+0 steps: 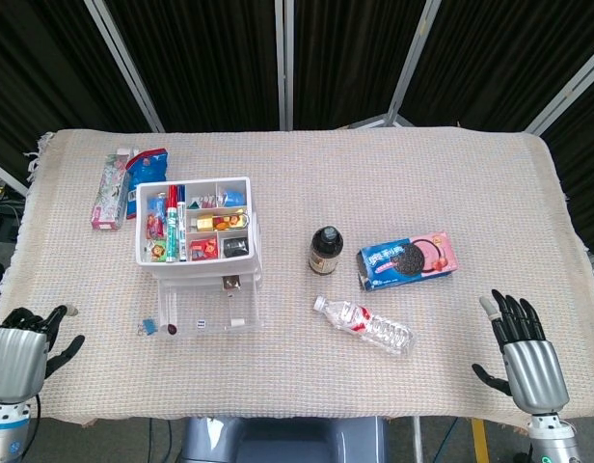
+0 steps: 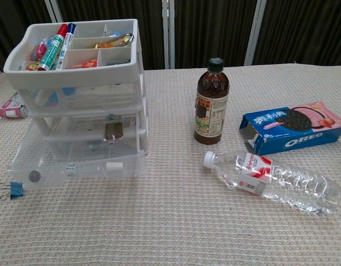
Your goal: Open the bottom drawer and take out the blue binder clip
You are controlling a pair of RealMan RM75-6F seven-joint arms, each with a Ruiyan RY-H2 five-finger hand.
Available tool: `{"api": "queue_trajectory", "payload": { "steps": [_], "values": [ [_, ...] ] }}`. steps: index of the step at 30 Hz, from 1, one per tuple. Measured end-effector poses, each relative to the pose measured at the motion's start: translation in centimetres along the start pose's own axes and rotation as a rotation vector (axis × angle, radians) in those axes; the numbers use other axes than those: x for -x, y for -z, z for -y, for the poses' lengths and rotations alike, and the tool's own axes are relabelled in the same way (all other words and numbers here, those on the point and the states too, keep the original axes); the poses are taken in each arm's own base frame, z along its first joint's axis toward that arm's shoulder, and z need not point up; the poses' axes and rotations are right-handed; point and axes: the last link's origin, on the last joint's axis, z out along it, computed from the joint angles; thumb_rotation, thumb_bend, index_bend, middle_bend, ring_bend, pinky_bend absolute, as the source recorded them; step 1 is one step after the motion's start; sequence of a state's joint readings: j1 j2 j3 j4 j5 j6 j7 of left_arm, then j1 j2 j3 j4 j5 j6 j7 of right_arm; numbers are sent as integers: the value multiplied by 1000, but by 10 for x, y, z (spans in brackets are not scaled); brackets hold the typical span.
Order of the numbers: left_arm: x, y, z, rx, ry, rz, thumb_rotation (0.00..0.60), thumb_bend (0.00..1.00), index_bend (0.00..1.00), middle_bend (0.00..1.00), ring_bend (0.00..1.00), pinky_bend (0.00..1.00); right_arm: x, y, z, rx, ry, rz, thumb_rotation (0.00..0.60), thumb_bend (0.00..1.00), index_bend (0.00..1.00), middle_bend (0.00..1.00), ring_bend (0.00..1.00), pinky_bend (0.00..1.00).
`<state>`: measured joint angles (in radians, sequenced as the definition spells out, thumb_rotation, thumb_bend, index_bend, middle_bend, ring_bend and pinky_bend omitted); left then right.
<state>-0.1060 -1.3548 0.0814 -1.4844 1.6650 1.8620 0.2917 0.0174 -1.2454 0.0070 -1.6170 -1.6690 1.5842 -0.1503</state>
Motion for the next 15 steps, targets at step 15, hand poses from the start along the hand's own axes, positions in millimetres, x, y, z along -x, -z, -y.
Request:
{"api": "queue_trajectory", "payload": {
  "steps": [15],
  "values": [
    [-17, 31, 8, -66, -3, 264, 600, 0, 0, 0, 0, 0, -2, -1, 0, -10, -1, -18, 600, 0, 0, 0, 0, 0]
  ]
}}
